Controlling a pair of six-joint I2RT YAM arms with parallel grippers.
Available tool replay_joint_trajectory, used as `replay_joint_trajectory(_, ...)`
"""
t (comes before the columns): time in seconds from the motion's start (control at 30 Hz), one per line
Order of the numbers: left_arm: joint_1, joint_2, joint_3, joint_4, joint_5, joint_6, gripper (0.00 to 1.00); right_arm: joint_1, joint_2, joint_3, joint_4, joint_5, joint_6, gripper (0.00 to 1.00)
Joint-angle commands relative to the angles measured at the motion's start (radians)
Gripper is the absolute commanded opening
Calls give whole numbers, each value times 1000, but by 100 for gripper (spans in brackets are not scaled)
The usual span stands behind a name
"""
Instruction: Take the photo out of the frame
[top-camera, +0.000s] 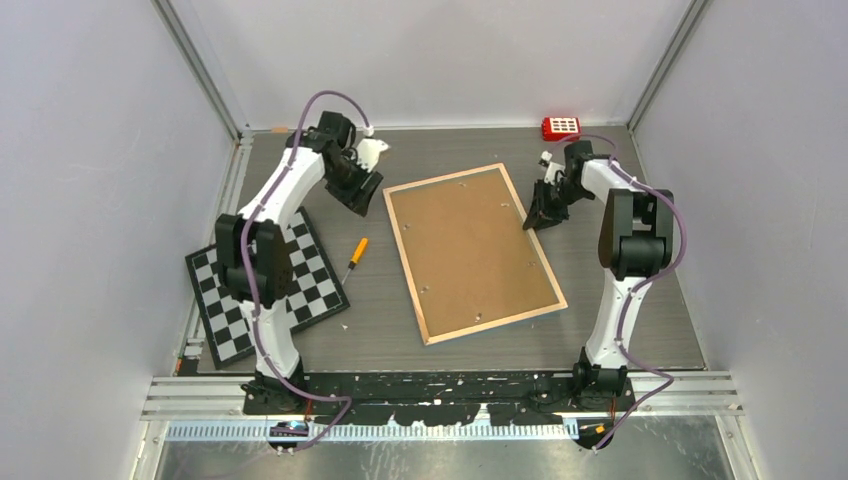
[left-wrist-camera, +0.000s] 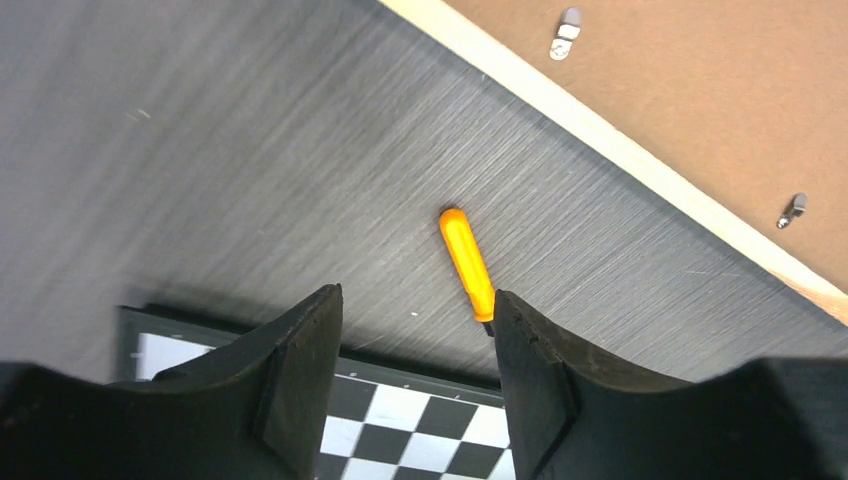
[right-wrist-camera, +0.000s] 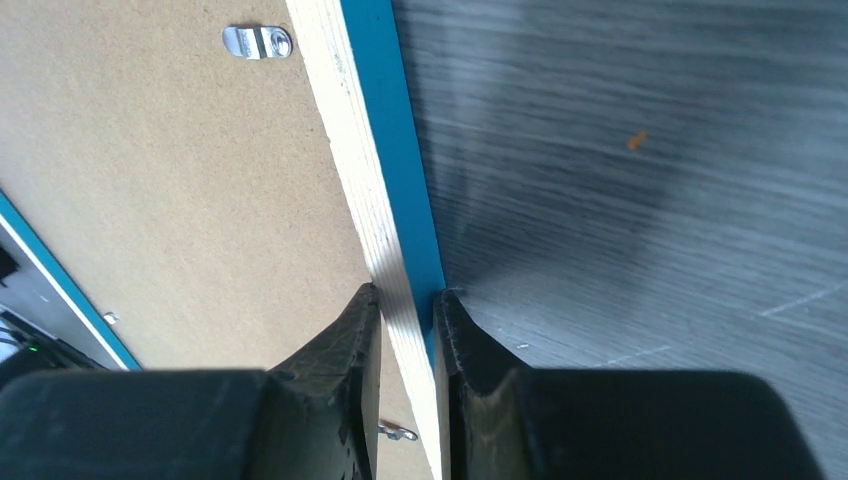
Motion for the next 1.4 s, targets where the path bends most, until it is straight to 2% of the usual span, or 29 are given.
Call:
replay_joint_trajectory(0.0,-95,-118,-22,42,-6,118,59,-45,-42,-108,40,11,181,1)
replay_joint_trajectory(0.2,-331,-209,-205,113,-8,257,63,-48,-130,-284,188,-9,342,0)
replay_joint_trajectory(0.37,-493,-204,-267,181,24,177,64,-48,-178,-375,276,-10,461,1)
replay_joint_trajectory(0.53,-607,-166,-271,252,44,128,64,-48,-162,-362,297,-27,507,0)
replay_joint_trajectory(0.7,-670,-126,-284,324,65,149,63,-48,-121,-315,306,-66,524,1)
replay_joint_trajectory(1.0,-751,-110,-394,507,83,179,62,-48,-101,-281,384,-103,597,16)
replay_joint_trajectory(1.2,-780,-36,-380,575,8,181,60,-55,-120,-258,335,-129,529,30)
replay_joint_trajectory(1.37,-781,13,-369,589,-3,218,56,-70,-179,-266,286,-137,451,42)
